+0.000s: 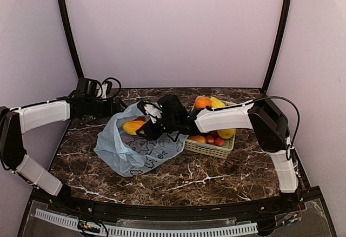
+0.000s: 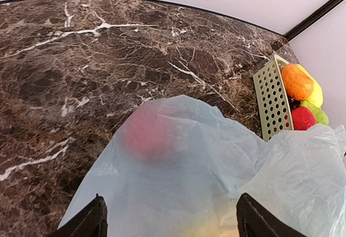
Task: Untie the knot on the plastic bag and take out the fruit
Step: Pick up the fake fruit from the takeout bag, then place the fake fruit in the bin.
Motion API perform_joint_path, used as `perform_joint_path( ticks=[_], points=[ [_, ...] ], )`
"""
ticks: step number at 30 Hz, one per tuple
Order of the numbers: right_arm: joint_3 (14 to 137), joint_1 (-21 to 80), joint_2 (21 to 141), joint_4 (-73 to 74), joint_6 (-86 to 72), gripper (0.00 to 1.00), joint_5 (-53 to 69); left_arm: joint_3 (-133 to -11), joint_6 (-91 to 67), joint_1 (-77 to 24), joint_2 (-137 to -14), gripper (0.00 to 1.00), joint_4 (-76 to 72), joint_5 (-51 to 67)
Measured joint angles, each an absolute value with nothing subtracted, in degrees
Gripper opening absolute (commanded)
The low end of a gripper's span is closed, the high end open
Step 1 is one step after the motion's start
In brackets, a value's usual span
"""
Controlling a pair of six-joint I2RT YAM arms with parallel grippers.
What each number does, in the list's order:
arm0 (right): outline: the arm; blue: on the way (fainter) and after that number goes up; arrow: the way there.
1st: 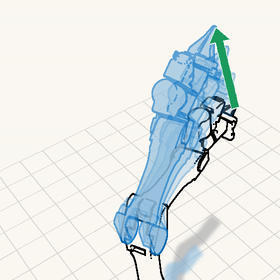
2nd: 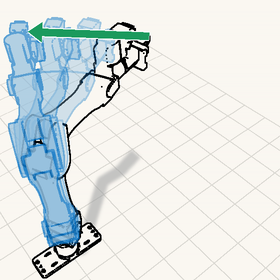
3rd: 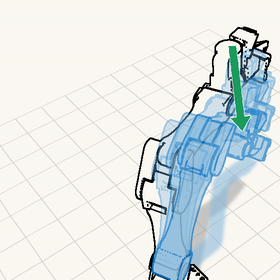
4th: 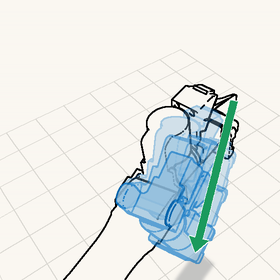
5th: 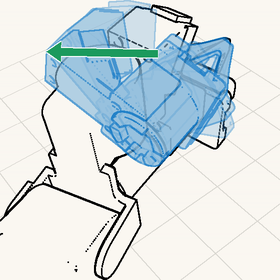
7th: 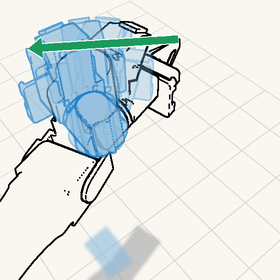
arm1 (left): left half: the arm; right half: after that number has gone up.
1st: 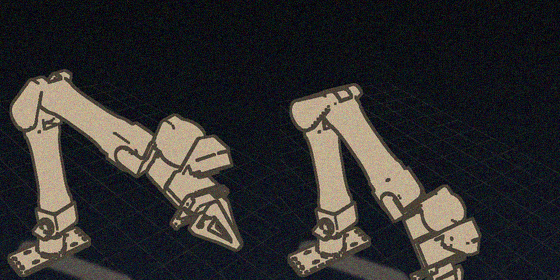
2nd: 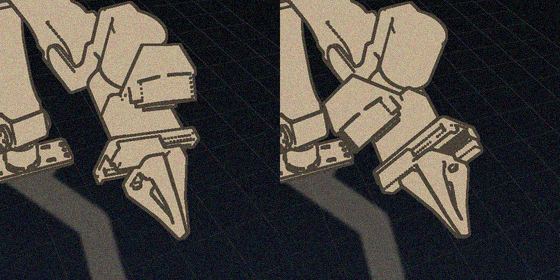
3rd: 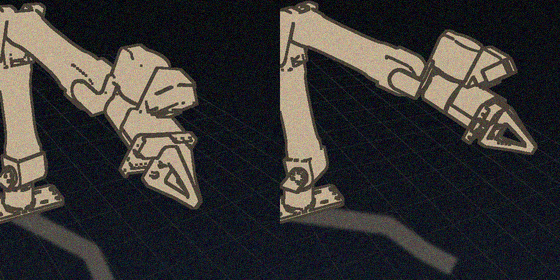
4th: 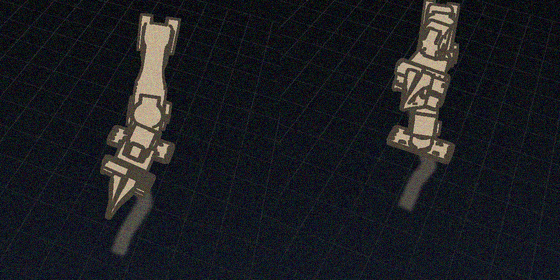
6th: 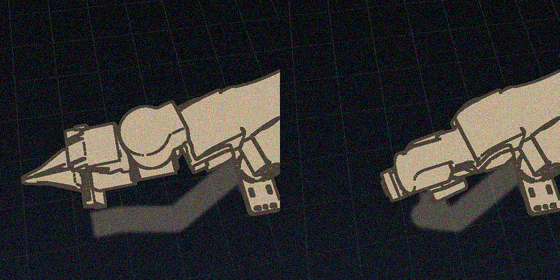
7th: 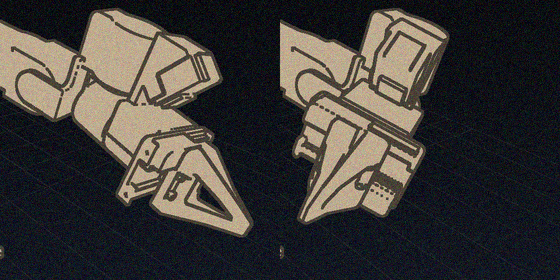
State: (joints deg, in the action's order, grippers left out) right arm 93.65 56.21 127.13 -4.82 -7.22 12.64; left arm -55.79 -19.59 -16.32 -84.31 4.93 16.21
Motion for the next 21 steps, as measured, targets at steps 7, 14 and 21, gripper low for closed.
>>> perform_joint_path(
  ticks=[7, 14, 21],
  points=[
    [87.4, 56.2, 123.4, -5.8, -8.1, 0.15, 11.7, -48.0, -19.6, -14.2, -73.3, 0.89, 9.3, 13.9],
    [77.4, 56.2, 115.3, -6.7, -9.8, 0.14, 10.7, -44.9, -19.7, -13.6, -68.1, 0.89, 14.9, 13.0],
    [69.7, 56.6, 107.9, -7.4, -12.4, 0.14, 10.2, -41.1, -20.0, -13.3, -65.3, 0.89, 17.6, 13.0]
  ],
)
